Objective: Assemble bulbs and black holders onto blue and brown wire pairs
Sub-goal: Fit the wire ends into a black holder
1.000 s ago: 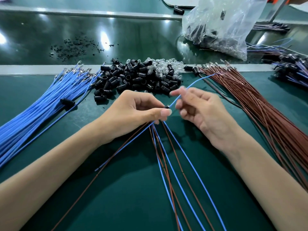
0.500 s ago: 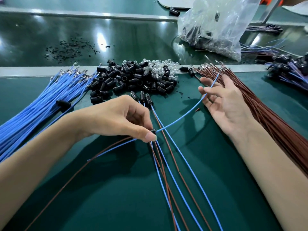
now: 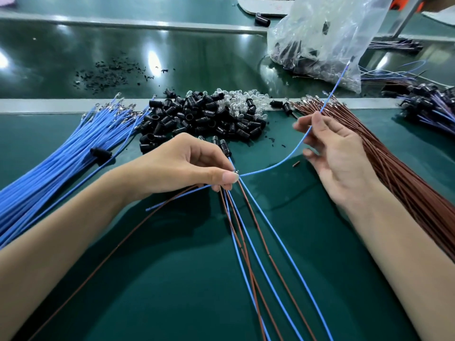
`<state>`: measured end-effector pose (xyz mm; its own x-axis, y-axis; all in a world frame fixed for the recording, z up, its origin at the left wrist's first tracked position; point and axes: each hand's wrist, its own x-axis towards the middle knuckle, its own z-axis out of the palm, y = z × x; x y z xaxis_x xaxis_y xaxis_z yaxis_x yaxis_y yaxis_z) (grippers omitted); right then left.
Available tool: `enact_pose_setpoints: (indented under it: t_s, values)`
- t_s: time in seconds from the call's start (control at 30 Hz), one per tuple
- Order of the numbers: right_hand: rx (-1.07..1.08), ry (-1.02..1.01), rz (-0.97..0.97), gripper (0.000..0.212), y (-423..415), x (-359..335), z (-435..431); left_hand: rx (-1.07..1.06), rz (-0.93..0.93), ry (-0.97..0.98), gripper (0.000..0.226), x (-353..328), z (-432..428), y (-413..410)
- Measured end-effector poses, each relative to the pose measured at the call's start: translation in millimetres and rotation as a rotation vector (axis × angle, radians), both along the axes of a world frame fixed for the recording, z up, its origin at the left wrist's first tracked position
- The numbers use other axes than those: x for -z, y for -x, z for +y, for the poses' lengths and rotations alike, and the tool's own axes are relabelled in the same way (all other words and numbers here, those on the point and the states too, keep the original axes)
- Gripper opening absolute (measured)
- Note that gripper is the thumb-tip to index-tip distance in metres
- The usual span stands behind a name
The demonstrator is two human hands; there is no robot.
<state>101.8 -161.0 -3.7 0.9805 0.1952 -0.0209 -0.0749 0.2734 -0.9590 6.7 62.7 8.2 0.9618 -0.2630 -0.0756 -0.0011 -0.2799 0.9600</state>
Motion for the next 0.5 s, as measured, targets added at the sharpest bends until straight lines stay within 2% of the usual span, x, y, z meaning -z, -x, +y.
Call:
enact_pose_setpoints:
  t_s: [0.13, 0.27, 0.37, 0.5]
  values:
    - [0.066, -0.102, 0.027, 0.014, 3.2, -2.8, 2.3, -0.026, -0.015, 0.011, 0.022, -1.0, -2.0, -0.1]
    - [0.006, -0.176, 0.022, 0.008, 13.4, -6.1, 8.5, -0.068, -0.031, 0.035, 0.021, -0.6, -6.5, 0.5]
    - [-0.14, -0.083, -0.03, 0.009, 23.8, -7.8, 12.2, -0.123, -0.059, 0.066, 0.021, 0.8, -9.0, 0.5]
    - [-0.425, 0.239, -0.203, 0.011, 36.8, -8.6, 14.7, -0.17, -0.071, 0.078, 0.022, 3.2, -12.0, -1.3]
